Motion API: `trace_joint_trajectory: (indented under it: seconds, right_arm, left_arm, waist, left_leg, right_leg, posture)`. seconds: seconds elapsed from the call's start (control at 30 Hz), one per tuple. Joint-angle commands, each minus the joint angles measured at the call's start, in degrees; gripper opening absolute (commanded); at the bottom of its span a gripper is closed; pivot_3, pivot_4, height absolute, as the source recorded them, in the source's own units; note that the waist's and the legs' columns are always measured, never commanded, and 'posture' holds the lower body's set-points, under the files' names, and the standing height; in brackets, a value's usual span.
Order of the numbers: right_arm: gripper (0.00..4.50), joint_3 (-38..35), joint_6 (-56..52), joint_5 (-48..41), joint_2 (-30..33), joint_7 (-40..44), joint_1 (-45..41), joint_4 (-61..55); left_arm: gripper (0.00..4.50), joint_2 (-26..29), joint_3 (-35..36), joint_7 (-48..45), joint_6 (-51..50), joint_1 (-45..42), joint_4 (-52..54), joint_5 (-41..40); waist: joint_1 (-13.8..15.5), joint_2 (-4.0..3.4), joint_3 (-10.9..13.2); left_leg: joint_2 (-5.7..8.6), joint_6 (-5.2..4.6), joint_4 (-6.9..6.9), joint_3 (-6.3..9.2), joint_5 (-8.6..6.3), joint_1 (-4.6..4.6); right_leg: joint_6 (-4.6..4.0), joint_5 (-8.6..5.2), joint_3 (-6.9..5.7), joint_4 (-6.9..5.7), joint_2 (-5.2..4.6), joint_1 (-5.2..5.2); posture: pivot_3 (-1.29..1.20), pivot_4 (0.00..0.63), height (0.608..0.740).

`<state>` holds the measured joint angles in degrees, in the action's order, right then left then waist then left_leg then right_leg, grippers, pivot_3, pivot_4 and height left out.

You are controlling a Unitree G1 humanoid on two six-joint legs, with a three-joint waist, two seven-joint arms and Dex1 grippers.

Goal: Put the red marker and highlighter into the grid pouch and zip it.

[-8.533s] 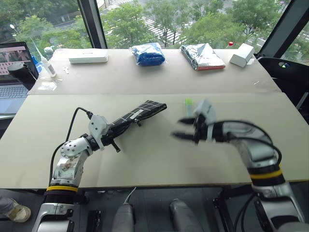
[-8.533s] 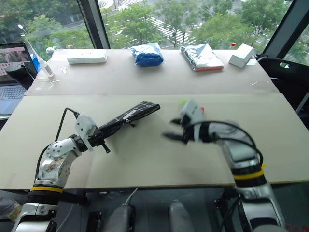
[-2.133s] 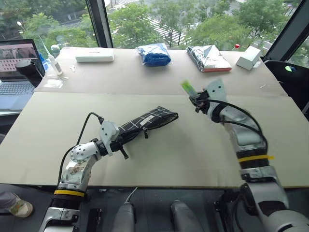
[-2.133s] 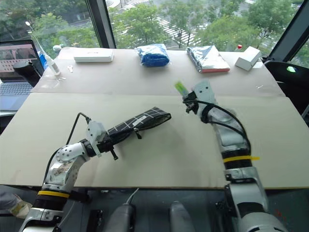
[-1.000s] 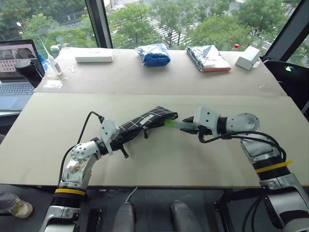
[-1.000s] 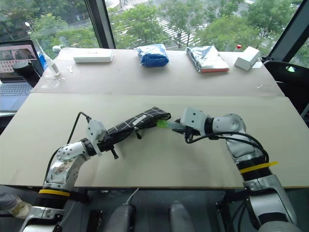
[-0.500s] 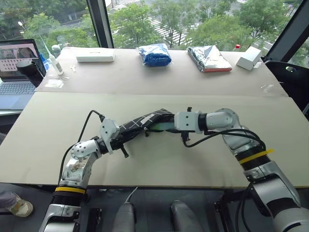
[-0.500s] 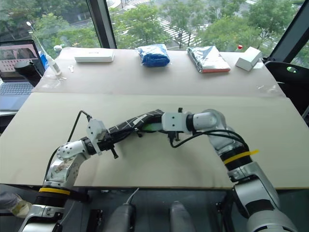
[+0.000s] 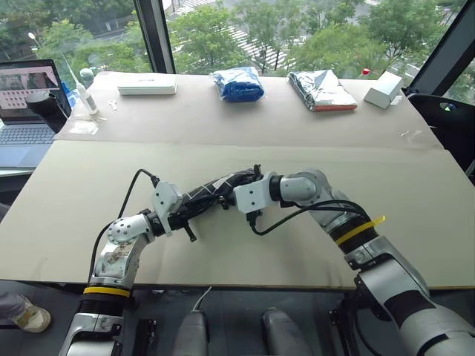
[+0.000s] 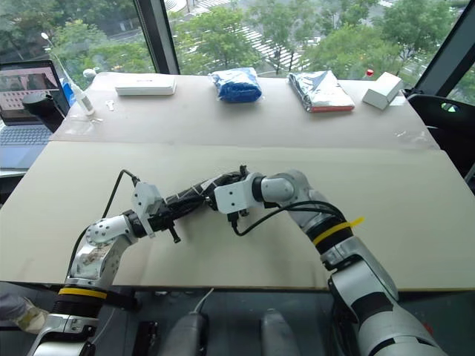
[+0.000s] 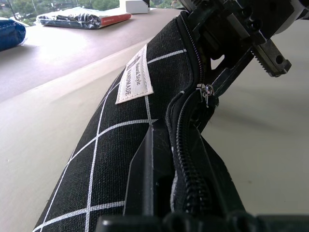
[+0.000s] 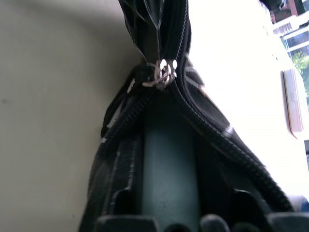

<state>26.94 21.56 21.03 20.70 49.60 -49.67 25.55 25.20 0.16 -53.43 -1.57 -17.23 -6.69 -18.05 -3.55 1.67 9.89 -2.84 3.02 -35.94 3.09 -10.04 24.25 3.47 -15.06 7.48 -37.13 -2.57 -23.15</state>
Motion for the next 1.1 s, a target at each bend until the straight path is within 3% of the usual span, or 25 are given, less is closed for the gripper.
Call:
trace_joint_trajectory:
  seconds: [0.03,0.3,0.47,0.6,0.8,0.93,1.1]
  right_arm:
    - [3.26,-2.3,2.6,-0.2,-0.2,-4.4,-3.0,1.9]
    - [3.26,-12.4,-3.8,-16.5,2.8,4.4,-2.5,3.0]
    - [3.26,-20.6,-29.7,-37.5,10.0,21.3,3.3,-8.3]
    - [3.26,-24.3,-41.9,-45.8,14.6,24.6,9.6,-15.9]
    - [3.26,-21.5,-53.0,-47.2,16.2,20.1,20.3,-29.0]
    - [3.26,-15.0,-50.4,-37.7,8.9,7.6,22.8,-29.1]
    - [3.26,-11.0,-53.6,-32.8,0.4,-2.0,20.5,-26.6]
  left_arm:
    - [0.00,-0.1,0.4,0.2,0.3,-0.3,1.9,-0.8]
    - [0.00,-0.1,-0.4,0.3,0.9,0.1,1.9,0.0]
    - [0.00,-0.2,-0.5,0.4,0.7,0.1,2.1,-0.1]
    - [0.00,-0.2,-0.5,0.6,0.6,0.3,2.3,-0.1]
    - [0.00,0.0,-0.2,1.1,0.7,0.4,2.2,0.1]
    - [0.00,-0.1,-0.3,1.3,0.6,0.0,2.0,0.1]
    - [0.00,-0.3,-0.4,1.3,0.7,-0.7,1.5,0.0]
  waist:
    - [-0.2,0.00,0.0]
    - [-0.1,0.00,0.0]
    - [0.3,0.00,0.0]
    - [0.9,0.00,0.0]
    - [0.7,0.00,0.0]
    - [0.5,0.01,0.0]
    - [0.9,0.01,0.0]
  left_leg:
    - [0.00,0.00,0.00,0.01,0.00,0.00]
    - [0.00,0.00,-0.01,0.03,0.00,0.01]
    - [0.00,0.00,-0.01,0.07,0.00,0.02]
    - [0.00,0.00,-0.03,0.09,0.00,0.02]
    - [0.00,0.00,-0.02,0.08,0.00,0.00]
    - [0.00,0.00,-0.04,0.07,0.00,-0.01]
    - [0.00,0.01,-0.06,0.07,0.01,0.05]
  right_leg:
    - [0.00,0.00,0.00,-0.01,0.00,0.00]
    - [-0.01,0.00,-0.03,0.00,-0.01,0.03]
    - [-0.01,0.01,-0.04,0.01,-0.01,0.06]
    - [-0.01,0.00,-0.09,0.03,-0.02,0.09]
    - [-0.03,-0.03,-0.08,0.01,0.00,0.05]
    - [0.00,-0.05,-0.08,0.00,0.01,0.05]
    - [-0.02,-0.04,-0.09,0.00,0.00,0.01]
  posture:
    - [0.00,0.150,0.740]
    - [0.00,0.150,0.740]
    - [0.00,0.150,0.740]
    - [0.00,0.150,0.740]
    - [0.00,0.150,0.740]
    - [0.00,0.150,0.740]
    - [0.00,0.150,0.740]
